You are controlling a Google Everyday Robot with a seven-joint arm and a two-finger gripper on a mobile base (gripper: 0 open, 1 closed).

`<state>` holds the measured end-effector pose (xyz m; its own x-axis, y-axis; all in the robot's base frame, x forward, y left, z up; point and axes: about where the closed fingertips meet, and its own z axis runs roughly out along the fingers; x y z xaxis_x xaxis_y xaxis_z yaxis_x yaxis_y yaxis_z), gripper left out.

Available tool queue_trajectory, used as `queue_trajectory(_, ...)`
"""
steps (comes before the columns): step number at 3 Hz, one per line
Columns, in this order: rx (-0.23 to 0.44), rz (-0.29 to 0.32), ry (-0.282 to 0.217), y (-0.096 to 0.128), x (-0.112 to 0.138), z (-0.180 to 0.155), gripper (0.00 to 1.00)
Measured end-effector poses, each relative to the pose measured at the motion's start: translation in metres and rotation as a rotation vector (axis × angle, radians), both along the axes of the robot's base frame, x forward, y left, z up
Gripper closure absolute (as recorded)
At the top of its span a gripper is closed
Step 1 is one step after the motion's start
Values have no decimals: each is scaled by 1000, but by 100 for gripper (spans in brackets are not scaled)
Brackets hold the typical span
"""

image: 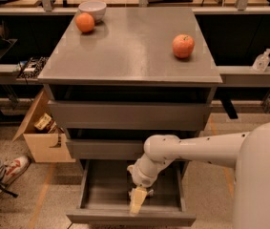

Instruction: Pick redbull can from bottom drawer and place on counter

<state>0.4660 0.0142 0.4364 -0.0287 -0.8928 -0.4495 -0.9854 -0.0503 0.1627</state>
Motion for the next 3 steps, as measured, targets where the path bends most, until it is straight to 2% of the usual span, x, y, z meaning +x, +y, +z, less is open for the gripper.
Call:
queue_trajectory(1, -1, 0, -2, 0, 0, 1, 0)
queue_trajectory(2, -9, -23, -29, -4, 13, -8, 0)
queue_trajectory(3, -39, -39, -100, -11, 44, -24, 0)
